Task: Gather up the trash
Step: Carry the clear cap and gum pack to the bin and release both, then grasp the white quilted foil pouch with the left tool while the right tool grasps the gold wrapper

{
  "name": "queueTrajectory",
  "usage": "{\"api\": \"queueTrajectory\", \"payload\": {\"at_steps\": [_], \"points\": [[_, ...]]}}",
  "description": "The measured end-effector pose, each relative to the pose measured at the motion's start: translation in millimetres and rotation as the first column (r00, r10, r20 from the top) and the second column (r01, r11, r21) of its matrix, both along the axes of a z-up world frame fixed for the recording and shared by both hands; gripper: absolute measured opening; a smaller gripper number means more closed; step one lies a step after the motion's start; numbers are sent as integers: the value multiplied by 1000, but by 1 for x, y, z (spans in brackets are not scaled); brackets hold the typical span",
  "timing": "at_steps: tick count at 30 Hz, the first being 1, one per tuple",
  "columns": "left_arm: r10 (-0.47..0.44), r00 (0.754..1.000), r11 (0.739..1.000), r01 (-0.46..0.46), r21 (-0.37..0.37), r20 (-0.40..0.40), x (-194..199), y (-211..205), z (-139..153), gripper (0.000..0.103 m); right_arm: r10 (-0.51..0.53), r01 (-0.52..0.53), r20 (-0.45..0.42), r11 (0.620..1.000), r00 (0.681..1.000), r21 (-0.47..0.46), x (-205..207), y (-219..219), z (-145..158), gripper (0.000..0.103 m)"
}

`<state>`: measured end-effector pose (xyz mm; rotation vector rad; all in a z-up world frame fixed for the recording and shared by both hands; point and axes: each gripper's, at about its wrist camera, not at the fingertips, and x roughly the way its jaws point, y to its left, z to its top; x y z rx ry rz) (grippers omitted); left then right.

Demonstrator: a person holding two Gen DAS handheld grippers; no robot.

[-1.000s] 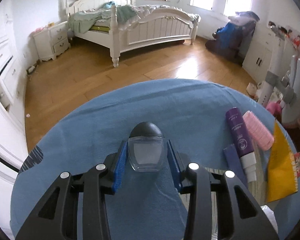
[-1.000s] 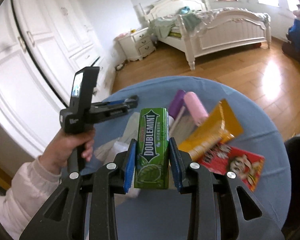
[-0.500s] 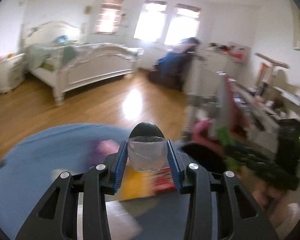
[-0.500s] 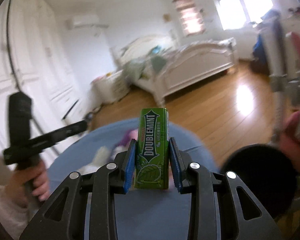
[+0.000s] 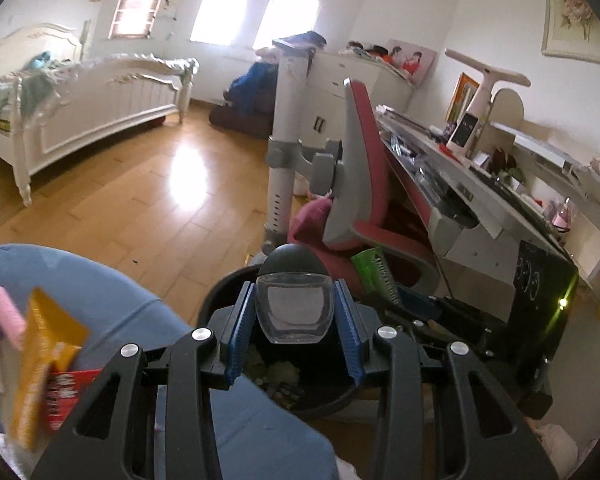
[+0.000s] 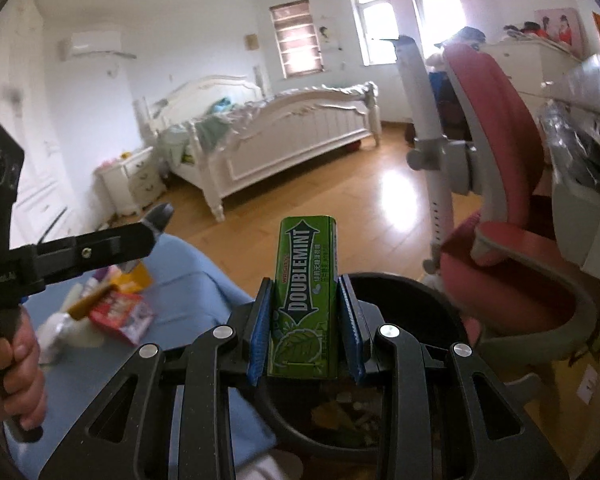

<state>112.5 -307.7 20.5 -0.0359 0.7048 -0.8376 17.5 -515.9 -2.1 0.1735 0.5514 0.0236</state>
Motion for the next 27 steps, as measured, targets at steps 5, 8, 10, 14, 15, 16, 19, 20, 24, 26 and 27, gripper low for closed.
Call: {"api": "queueTrajectory", "payload": {"at_steps": [5, 8, 10, 14, 15, 16, 19, 20, 24, 26, 27], "points": [[-11, 999, 1000, 12, 16, -31, 6, -13, -13, 39, -10, 10, -20, 1000, 1000, -2, 9, -6, -11, 32], [-14, 999, 1000, 15, 26, -42, 8, -16, -18, 39, -11, 11, -31, 1000, 999, -8, 13, -9, -19, 32], [-15, 999, 999, 16, 33, -50, 11, -22, -21, 39, -14, 13, -37, 1000, 999, -14, 15, -10, -22, 32], [-21, 997, 999, 24, 41, -68, 18, -31, -26, 40, -25, 24, -51, 1000, 998, -20, 20, -14, -26, 32], [-24, 997, 999, 27, 42, -70, 22, -34, -26, 40, -29, 28, -53, 999, 998, -26, 22, -14, -27, 33], [-27, 997, 999, 30, 43, -68, 24, -38, -25, 41, -39, 37, -57, 999, 998, -40, 24, -15, -28, 33], [-35, 998, 998, 38, 50, -54, 34, -48, -21, 66, -62, 57, -80, 996, 995, -73, 34, -16, -31, 35], [-25, 999, 998, 28, 47, -48, 37, -49, -17, 75, -64, 57, -91, 995, 994, -81, 37, -17, -33, 40], [-28, 999, 999, 29, 17, -19, 30, -41, -3, 82, -78, 72, -70, 993, 994, -91, 31, -15, -31, 68], [-25, 1000, 1000, 25, 19, -12, 24, -33, 1, 83, -78, 73, -68, 995, 995, -73, 26, -11, -29, 70], [-17, 1000, 1000, 17, 21, -12, 20, -27, 2, 83, -76, 72, -67, 995, 995, -64, 24, -9, -28, 73]]}}
